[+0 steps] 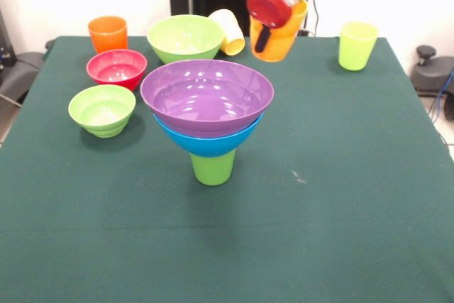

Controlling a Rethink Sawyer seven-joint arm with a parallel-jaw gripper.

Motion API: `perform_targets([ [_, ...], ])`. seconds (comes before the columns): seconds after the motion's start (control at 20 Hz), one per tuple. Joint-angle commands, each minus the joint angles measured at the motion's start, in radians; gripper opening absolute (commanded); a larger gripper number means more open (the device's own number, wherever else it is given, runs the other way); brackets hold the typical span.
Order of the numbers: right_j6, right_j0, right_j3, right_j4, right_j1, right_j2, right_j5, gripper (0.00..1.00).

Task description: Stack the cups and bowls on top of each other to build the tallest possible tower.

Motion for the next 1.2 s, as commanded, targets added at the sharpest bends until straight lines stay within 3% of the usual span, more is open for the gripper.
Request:
perform_targets([
  [0.05, -0.129, -0.068, -0.156, -0.001, -0.012, 0.139, 0.136, 0.00],
  [0.35, -0.148, -0.103, -0.260, 0.016, 0.003, 0.183, 0.243, 0.00],
  [0.6, -0.129, -0.120, -0.290, 0.011, 0.018, 0.200, 0.254, 0.00],
  [0.8, -0.082, -0.114, -0.311, -0.016, 0.038, 0.187, 0.227, 0.00],
  [1.05, -0.139, -0.091, -0.338, -0.111, 0.071, 0.152, 0.243, 0.00],
  [1.2, -0.154, -0.093, -0.338, -0.121, 0.088, 0.158, 0.233, 0.00],
])
